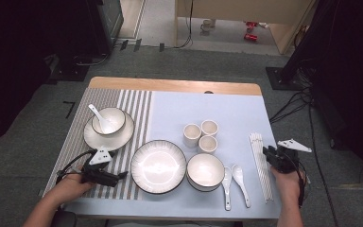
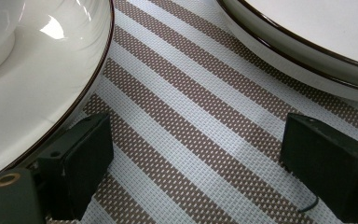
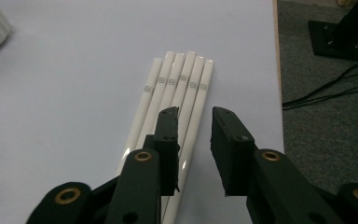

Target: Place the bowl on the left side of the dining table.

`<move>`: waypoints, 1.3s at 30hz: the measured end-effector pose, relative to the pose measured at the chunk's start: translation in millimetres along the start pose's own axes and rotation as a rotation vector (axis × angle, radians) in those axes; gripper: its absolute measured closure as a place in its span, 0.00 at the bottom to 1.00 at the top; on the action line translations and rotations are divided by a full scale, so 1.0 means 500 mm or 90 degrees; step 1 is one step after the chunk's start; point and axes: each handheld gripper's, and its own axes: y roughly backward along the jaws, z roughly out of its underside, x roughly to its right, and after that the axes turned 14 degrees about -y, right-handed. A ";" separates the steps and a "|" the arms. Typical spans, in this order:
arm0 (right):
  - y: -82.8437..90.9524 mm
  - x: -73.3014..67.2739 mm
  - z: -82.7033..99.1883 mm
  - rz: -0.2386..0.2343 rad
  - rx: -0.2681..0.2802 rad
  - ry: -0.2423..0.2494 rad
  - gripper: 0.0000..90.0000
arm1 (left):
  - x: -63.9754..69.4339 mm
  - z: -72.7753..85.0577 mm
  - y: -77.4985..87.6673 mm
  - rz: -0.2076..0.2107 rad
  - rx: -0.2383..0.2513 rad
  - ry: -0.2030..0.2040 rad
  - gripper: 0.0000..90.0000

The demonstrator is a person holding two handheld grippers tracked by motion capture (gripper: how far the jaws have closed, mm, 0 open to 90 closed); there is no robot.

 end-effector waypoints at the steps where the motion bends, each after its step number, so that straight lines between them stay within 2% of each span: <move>1: -0.001 0.001 0.000 0.003 0.000 -0.001 0.83 | 0.000 0.000 0.000 0.000 0.000 0.000 0.10; 5: -0.003 0.005 0.003 0.002 -0.007 -0.010 0.85 | 0.000 0.000 0.000 0.000 0.000 0.000 0.10; 18: -0.009 0.005 0.006 -0.001 -0.030 -0.011 0.92 | 0.000 0.000 0.000 0.000 0.001 0.001 0.10; 26: -0.011 0.005 0.007 -0.004 -0.038 -0.015 0.92 | 0.000 0.000 0.000 0.000 0.001 0.001 0.10; 39: -0.013 0.011 0.009 0.009 -0.053 -0.032 0.92 | 0.000 0.000 0.000 0.000 0.001 0.001 0.10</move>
